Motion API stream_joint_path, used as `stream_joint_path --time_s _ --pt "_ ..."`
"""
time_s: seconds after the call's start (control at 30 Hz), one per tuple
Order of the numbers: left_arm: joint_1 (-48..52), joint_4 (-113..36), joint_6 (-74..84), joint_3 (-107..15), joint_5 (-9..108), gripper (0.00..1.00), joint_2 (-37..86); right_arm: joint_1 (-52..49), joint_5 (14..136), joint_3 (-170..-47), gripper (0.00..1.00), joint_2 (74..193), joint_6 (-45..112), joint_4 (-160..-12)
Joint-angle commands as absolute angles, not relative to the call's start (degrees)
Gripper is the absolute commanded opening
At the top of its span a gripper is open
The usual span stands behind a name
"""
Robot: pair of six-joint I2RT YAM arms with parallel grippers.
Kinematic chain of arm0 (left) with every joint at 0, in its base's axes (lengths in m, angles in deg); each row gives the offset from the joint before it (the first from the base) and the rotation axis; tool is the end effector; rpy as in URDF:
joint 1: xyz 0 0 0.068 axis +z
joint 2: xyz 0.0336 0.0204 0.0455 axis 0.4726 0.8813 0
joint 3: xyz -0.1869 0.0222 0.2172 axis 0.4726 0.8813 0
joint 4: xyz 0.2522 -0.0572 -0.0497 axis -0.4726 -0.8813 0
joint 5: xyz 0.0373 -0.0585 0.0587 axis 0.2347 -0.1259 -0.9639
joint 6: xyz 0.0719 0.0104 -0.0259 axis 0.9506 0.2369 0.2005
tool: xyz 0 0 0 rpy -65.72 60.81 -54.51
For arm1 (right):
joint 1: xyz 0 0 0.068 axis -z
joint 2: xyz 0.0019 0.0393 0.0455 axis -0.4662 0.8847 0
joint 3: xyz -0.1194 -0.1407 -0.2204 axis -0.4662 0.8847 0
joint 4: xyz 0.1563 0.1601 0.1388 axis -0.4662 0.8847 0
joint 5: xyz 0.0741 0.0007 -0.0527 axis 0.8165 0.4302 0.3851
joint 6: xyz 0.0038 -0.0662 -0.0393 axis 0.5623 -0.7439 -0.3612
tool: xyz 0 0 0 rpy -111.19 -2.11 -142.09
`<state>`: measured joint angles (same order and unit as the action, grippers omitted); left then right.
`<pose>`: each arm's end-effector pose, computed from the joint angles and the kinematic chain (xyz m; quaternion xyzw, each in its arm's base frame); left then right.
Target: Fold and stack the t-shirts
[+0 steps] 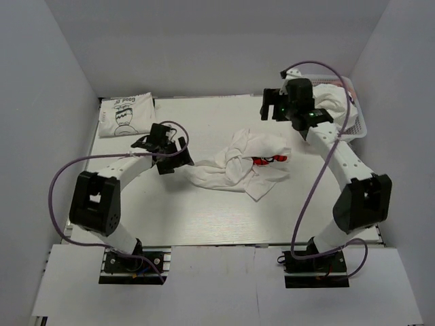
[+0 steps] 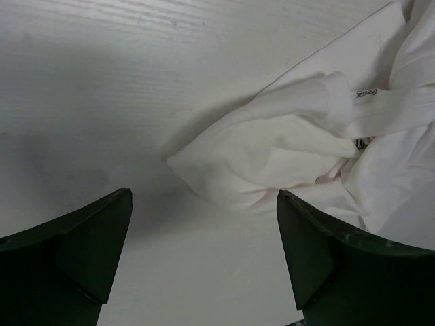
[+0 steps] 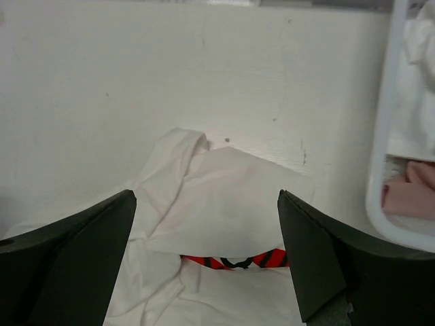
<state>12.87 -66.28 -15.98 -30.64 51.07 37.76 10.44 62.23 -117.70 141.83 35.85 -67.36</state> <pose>0.3144 -0.0980 0.1948 -0.1207 0.9502 -0.1877 0.2174 0.3802 0.1130 0.3753 -0.0372 0.8380 0.0910 0.5368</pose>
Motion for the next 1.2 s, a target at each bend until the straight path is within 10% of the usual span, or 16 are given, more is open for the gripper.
stream_joint_path --time_s 0.0,0.37,0.53,0.57,0.83,1.17 --pt "9.67 -68.51 -16.28 -35.25 44.34 0.96 42.29 9.33 62.56 -118.13 0.90 150.06 34.92 -64.75" --pt "3.87 -71.76 -17.94 -41.75 36.85 0.82 56.88 3.18 58.71 -139.29 0.90 174.93 39.93 -63.43" --pt "2.64 -71.76 -18.47 -43.95 35.70 0.27 59.52 1.51 55.36 -143.97 0.90 184.07 41.86 -62.02" --pt "2.63 -71.76 -18.47 -43.96 35.01 0.00 59.53 1.07 55.01 -144.58 0.83 184.70 42.21 -62.11" --pt "2.10 -71.76 -18.47 -44.57 29.47 0.00 51.55 0.45 51.57 -145.38 0.00 184.53 43.18 -63.60" --pt "1.58 -75.36 -18.47 -42.64 23.94 0.00 26.28 -0.07 47.01 -122.89 0.00 146.85 36.24 -79.68"
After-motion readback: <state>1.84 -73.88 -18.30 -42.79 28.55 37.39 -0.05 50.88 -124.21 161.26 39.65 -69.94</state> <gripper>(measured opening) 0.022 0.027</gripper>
